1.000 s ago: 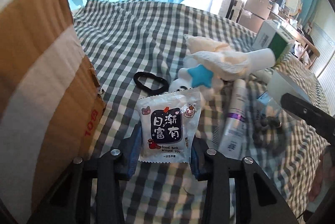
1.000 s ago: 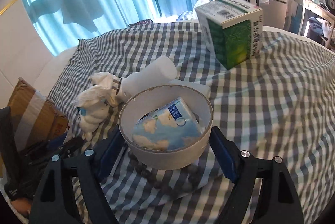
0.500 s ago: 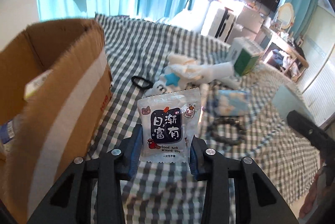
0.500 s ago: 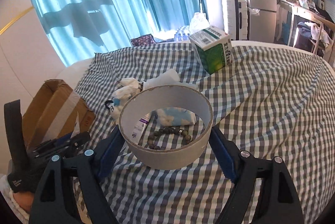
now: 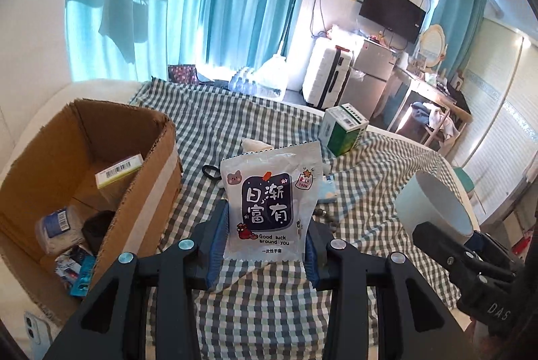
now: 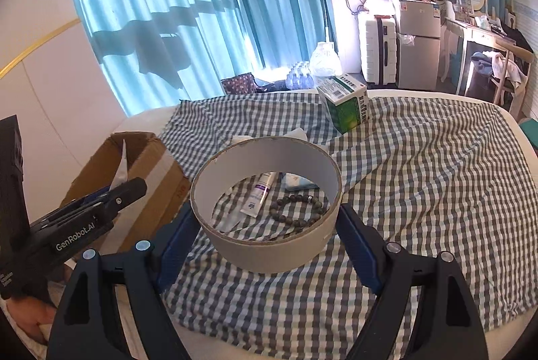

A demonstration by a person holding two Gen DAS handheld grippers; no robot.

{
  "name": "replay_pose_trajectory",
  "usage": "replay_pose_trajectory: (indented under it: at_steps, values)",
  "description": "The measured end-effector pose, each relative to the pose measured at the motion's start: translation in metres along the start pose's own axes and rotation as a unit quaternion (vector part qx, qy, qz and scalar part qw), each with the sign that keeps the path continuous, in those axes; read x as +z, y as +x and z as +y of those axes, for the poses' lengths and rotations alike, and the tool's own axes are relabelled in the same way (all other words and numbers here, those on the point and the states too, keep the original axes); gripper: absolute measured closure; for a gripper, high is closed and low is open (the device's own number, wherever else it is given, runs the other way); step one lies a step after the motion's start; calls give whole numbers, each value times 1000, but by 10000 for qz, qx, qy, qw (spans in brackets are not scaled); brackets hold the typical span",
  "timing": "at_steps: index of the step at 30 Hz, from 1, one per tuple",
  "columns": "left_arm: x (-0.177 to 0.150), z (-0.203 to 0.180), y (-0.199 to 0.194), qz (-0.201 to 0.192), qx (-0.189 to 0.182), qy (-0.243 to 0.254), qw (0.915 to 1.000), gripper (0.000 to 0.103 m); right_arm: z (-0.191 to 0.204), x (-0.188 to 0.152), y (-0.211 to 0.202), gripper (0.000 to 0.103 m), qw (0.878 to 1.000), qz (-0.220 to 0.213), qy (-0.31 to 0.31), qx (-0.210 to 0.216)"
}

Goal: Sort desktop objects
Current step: 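Carry the sachet and tape roll over the box and open both tools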

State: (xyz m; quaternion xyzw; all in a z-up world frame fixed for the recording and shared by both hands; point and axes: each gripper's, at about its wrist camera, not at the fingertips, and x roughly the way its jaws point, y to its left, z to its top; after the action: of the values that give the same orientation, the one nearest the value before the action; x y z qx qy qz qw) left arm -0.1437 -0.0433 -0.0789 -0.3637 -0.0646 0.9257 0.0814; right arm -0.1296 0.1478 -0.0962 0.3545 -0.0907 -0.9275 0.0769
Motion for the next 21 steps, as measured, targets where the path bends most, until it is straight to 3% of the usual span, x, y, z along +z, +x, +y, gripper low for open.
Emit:
replay_pose_trajectory:
  at_steps: [11,21]
  values:
    - [6,0,-59,-339,-138,15,9993,64,41,-1,-51,21,9990,-279,-322,99]
    - [1,16,-89,-531,-133,-85,9985,64,75,-1,-80,21,9968,-482,-556,327]
